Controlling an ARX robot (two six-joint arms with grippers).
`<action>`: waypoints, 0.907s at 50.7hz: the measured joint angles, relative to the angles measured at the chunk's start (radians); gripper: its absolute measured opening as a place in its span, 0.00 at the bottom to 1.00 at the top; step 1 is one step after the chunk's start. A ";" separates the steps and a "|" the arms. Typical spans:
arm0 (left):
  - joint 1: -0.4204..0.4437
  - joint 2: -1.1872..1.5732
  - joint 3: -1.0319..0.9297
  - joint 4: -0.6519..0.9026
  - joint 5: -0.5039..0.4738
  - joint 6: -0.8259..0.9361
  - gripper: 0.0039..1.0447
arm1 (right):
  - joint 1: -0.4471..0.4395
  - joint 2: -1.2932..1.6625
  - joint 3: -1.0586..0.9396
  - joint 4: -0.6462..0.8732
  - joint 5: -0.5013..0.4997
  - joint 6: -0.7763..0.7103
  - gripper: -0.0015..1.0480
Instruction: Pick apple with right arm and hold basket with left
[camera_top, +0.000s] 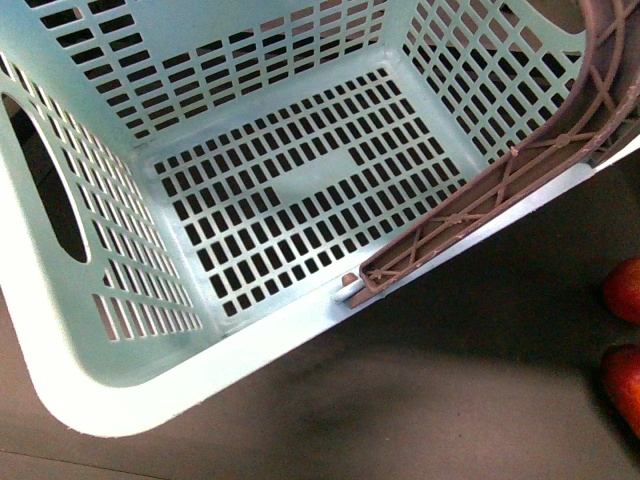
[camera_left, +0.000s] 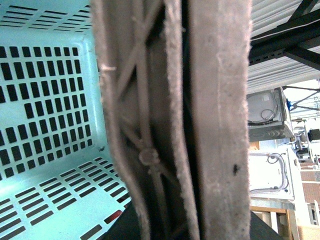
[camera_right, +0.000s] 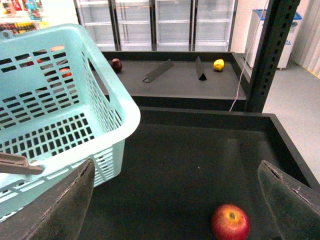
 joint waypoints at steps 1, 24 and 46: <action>0.000 0.000 0.000 0.000 0.000 0.000 0.15 | 0.009 0.019 0.011 -0.038 0.037 0.017 0.92; 0.000 0.001 0.003 0.000 -0.001 0.005 0.15 | -0.134 0.655 0.187 -0.106 0.156 0.201 0.92; 0.000 0.001 0.003 0.000 0.003 0.003 0.15 | -0.190 1.469 0.459 0.402 0.210 0.076 0.92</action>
